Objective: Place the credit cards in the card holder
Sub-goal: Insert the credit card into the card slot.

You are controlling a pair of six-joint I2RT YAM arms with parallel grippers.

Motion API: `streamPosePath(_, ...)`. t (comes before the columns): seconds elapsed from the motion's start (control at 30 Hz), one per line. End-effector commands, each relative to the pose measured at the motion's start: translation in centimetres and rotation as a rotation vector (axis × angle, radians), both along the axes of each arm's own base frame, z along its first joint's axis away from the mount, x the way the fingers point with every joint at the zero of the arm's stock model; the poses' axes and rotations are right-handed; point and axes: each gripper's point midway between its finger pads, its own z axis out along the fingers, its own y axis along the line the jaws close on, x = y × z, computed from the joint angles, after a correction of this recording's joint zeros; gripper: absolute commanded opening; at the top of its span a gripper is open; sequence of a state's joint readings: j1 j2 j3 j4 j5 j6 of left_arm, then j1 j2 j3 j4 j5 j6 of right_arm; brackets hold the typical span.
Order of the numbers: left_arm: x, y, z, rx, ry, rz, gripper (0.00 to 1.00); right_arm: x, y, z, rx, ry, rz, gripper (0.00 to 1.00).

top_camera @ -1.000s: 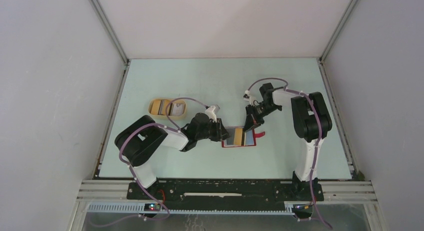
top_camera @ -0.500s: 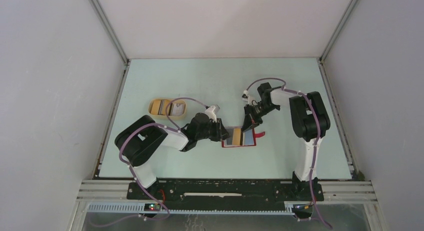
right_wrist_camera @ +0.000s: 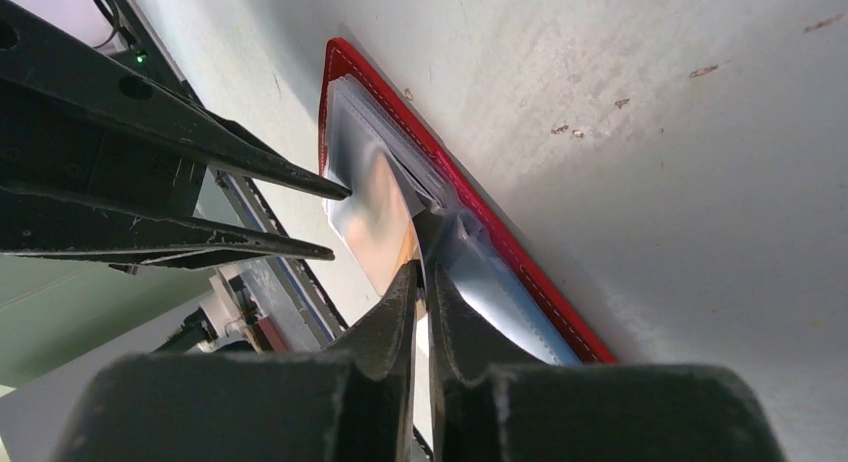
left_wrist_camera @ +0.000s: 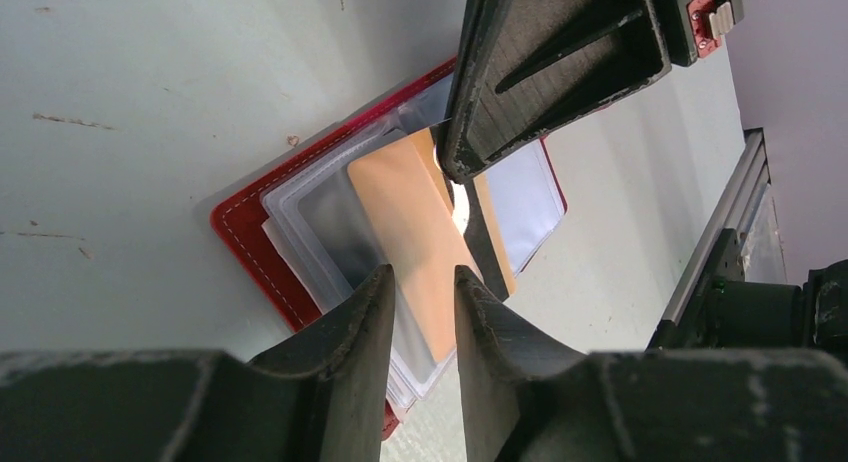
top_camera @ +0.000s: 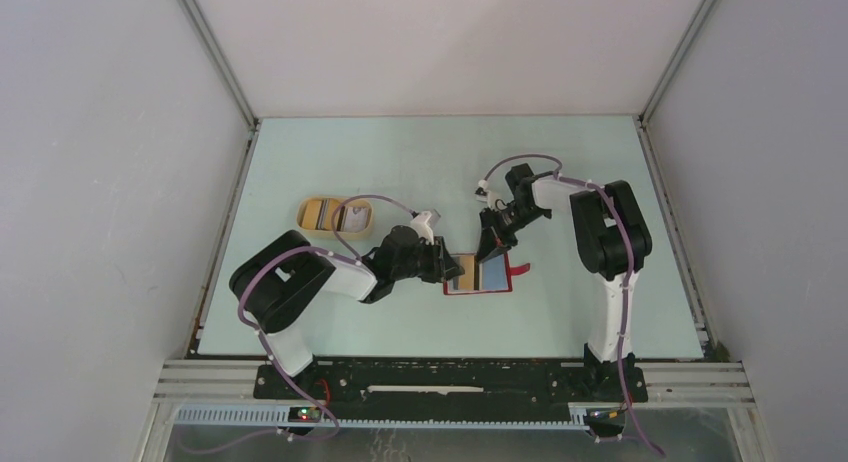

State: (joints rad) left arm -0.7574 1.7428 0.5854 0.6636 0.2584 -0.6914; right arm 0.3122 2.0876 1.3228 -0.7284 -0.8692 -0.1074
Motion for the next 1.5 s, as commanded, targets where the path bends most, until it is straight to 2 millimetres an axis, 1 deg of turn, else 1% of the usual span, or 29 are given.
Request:
streamPosePath(0.0,-0.2,0.6,-0.6,0.060,0.012,0.007,0.37,1.1,0.8,0.0,-0.011,-0.067,0.032,0.15)
streamPosePath(0.07,-0.1,0.7,0.4,0.052,-0.004,0.009,0.39,1.1,1.0,0.6,-0.009,-0.101,0.056,0.26)
streamPosePath(0.23,-0.1,1.3,2.1,0.058,-0.045,0.019,0.42,1.4,0.9,2.0,-0.034,-0.207,0.099,0.42)
streamPosePath(0.27,-0.1,1.6,2.3,0.064,-0.051,0.024,0.42,1.5,0.9,2.3,-0.040,-0.226,0.106,0.44)
streamPosePath(0.37,-0.1,2.1,2.5,0.080,-0.064,0.034,0.42,1.7,0.8,2.9,-0.054,-0.276,0.122,0.48)
streamPosePath(0.5,-0.2,2.6,2.2,0.098,-0.068,0.046,0.41,2.2,0.4,3.6,-0.079,-0.338,0.134,0.49)
streamPosePath(0.63,-0.1,2.8,1.8,0.112,-0.068,0.049,0.36,2.5,-0.2,4.2,-0.098,-0.395,0.148,0.49)
streamPosePath(0.7,-0.1,2.9,1.7,0.121,-0.068,0.050,0.35,2.5,-0.4,4.4,-0.102,-0.416,0.156,0.48)
streamPosePath(0.77,-0.1,3.2,1.3,0.142,-0.065,0.055,0.33,2.4,-0.6,4.6,-0.106,-0.434,0.167,0.44)
streamPosePath(0.9,0.0,3.8,0.7,0.184,-0.063,0.069,0.30,1.7,-1.0,3.9,-0.119,-0.413,0.183,0.20)
streamPosePath(1.0,0.1,4.0,0.1,0.208,-0.051,0.070,0.28,1.2,-1.1,2.6,-0.135,-0.362,0.187,0.13)
streamPosePath(1.17,0.0,3.9,-0.7,0.221,-0.033,0.062,0.26,1.1,-1.5,1.2,-0.183,-0.331,0.180,0.11)
streamPosePath(1.33,-0.3,3.4,-1.2,0.215,-0.016,0.033,0.25,0.4,-1.1,0.0,-0.201,-0.290,0.196,0.11)
streamPosePath(1.47,-0.5,3.3,-1.6,0.214,-0.005,0.021,0.25,-0.1,-0.6,-0.6,-0.198,-0.266,0.211,0.10)
